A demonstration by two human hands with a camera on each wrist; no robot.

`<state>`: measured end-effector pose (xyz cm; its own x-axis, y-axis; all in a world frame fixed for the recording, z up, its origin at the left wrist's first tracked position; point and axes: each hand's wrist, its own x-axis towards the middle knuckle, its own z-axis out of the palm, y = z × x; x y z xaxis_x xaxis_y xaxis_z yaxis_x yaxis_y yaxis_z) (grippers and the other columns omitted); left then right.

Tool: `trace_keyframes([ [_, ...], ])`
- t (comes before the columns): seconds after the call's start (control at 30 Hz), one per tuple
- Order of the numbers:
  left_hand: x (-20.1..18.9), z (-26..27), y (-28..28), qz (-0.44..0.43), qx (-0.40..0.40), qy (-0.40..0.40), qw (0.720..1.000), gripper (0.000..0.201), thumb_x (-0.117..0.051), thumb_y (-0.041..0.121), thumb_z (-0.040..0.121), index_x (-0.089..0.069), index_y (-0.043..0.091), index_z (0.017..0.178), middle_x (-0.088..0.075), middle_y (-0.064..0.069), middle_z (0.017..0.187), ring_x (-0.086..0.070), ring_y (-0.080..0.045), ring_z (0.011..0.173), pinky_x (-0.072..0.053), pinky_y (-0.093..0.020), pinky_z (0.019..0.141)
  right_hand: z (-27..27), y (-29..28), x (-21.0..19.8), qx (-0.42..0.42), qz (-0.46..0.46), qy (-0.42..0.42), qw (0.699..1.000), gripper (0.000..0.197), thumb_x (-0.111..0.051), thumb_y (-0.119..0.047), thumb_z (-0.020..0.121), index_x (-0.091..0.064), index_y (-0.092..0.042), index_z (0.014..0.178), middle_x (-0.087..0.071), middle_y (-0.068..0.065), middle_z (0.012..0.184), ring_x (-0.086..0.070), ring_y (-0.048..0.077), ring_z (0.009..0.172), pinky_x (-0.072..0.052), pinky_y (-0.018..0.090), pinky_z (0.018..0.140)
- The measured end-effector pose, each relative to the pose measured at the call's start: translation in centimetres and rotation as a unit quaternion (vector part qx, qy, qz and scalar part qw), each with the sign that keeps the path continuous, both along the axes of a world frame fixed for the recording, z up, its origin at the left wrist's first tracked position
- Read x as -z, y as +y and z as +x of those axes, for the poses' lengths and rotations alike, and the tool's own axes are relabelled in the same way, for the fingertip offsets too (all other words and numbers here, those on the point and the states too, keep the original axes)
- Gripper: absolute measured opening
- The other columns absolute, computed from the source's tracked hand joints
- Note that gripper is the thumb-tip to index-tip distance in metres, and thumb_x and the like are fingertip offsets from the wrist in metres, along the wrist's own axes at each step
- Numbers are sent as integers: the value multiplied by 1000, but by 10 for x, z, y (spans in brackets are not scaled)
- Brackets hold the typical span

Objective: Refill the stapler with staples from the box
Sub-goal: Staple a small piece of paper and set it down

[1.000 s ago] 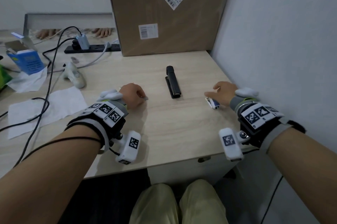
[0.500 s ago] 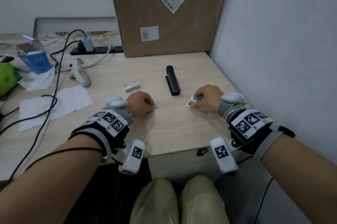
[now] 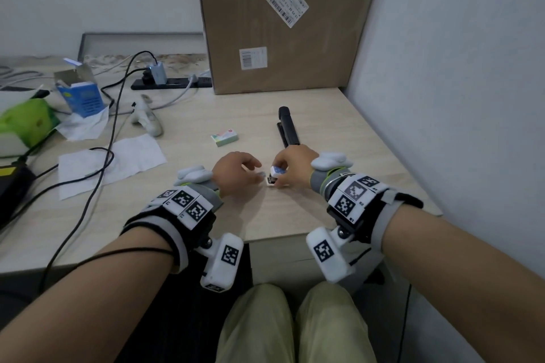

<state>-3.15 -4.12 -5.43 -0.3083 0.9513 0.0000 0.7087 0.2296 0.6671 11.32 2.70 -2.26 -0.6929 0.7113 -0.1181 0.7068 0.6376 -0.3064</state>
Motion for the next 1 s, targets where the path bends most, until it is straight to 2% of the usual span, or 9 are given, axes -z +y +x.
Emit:
trace_keyframes([
  [0.13, 5, 13, -2, 9, -21, 8, 1000, 18, -66, 19, 76, -70, 20, 93, -64, 3, 93, -59, -14, 82, -46, -26, 78, -6, -3, 3, -23, 22, -25, 999, 34, -72, -24, 73, -68, -14, 105, -71, 5, 104, -64, 25, 93, -38, 25, 66],
  [0.33, 8, 17, 0, 10, -15, 27, 999, 21, -67, 20, 71, -74, 19, 91, -66, 0, 92, -58, -14, 77, -42, -23, 72, 0, 0, 0, -73, 46, -47, 995, 30, -62, -28, 84, -64, -11, 108, -68, 7, 109, -61, 27, 98, -41, 28, 70],
  [0.47, 11, 18, 1, 20, -17, 24, 999, 27, -77, 27, 66, -75, 18, 91, -59, 0, 99, -60, -19, 92, -49, -30, 80, -1, 3, -1, -83, 70, -73, 991, 31, -58, -31, 86, -64, -7, 104, -69, 11, 105, -63, 31, 96, -49, 35, 76],
  [0.53, 11, 20, 1, 33, -28, 13, 999, 26, -79, 25, 66, -74, 15, 90, -55, -1, 103, -57, -20, 99, -49, -36, 87, -3, 5, 0, -89, 84, -90, 988, 31, -57, -30, 87, -63, -5, 104, -69, 13, 105, -63, 32, 97, -50, 36, 78],
  [0.63, 11, 23, 3, 67, -26, -2, 997, 25, -80, 30, 66, -74, 13, 83, -58, -6, 110, -57, -21, 101, -48, -39, 89, -6, 8, 0, -99, 90, -108, 985, 32, -57, -31, 87, -61, -5, 106, -68, 14, 106, -63, 33, 96, -48, 34, 74],
  [0.77, 18, 18, 7, 79, -2, -32, 996, 23, -80, 31, 65, -72, 15, 80, -54, 0, 100, -54, -15, 91, -47, -33, 82, -9, 8, -2, -116, 109, -147, 976, 35, -51, -30, 90, -60, 1, 104, -67, 17, 98, -64, 37, 90, -37, 30, 64],
  [0.87, 25, 12, 9, 76, 29, -37, 996, 21, -81, 22, 66, -73, 9, 81, -49, 1, 96, -53, -16, 85, -46, -29, 77, -15, 4, -2, -134, 116, -190, 966, 28, -49, -30, 89, -58, -4, 96, -56, 7, 78, -55, 29, 73, -37, 27, 60],
  [0.97, 27, 8, 9, 81, 31, -39, 995, 24, -81, 21, 66, -73, 5, 82, -46, 8, 87, -49, -6, 71, -39, -7, 64, -19, 6, 1, -135, 102, -196, 966, 18, -50, -30, 89, -49, -12, 90, -45, -3, 69, -50, 27, 73, -36, 29, 58],
  [1.0, 26, 8, 10, 79, 28, -44, 995, 25, -81, 22, 66, -73, 5, 82, -44, 12, 84, -48, -3, 69, -38, -5, 61, -18, 7, 2, -128, 91, -188, 970, 19, -50, -31, 89, -44, -14, 88, -41, -4, 66, -50, 27, 73, -36, 30, 59],
])
